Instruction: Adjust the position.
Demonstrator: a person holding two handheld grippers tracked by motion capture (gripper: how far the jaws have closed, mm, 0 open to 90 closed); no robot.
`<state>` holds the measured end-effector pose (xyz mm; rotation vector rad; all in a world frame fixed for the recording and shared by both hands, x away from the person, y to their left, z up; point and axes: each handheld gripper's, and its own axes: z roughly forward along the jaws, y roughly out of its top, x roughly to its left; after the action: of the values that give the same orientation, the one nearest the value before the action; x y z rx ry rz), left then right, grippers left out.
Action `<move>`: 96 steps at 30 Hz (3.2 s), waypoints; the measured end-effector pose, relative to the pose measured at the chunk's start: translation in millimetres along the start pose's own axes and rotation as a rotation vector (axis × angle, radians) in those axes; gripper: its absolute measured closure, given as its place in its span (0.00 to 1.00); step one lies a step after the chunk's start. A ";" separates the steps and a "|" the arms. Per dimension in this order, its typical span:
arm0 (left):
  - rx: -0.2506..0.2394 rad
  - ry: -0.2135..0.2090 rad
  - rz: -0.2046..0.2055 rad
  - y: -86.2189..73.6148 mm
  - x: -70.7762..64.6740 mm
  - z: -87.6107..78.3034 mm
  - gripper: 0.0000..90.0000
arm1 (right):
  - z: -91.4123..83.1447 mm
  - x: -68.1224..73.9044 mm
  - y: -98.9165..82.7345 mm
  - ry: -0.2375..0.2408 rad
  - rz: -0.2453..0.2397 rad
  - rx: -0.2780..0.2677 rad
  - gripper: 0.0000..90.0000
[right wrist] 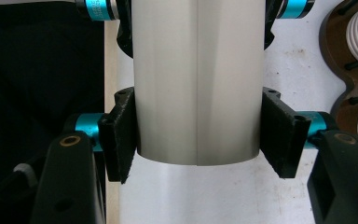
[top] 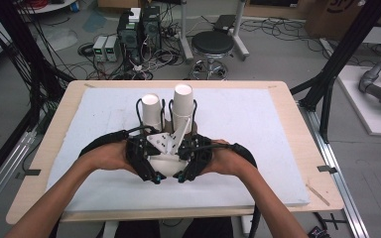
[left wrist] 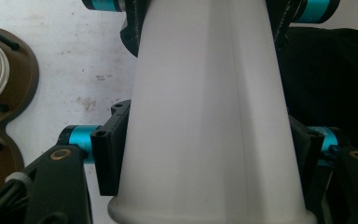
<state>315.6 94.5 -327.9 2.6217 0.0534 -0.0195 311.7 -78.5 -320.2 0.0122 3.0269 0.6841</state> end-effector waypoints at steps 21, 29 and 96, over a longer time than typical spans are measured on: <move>-0.125 -0.077 0.014 -2.6 1.7 -8.5 0.09 | 1.6 -0.2 0.1 0.010 0.001 0.002 0.41; -0.194 -0.038 0.059 -0.1 0.3 -21.3 0.08 | 3.9 -0.2 -4.2 0.017 0.009 -0.008 0.41; -0.696 0.016 -0.202 -77.7 -1.6 -8.2 0.08 | 7.5 -6.2 -82.3 0.106 0.210 -0.617 0.41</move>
<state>310.8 165.9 -359.3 1.9124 0.2780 -0.0419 318.3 -149.6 -362.2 0.2836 2.7871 1.6477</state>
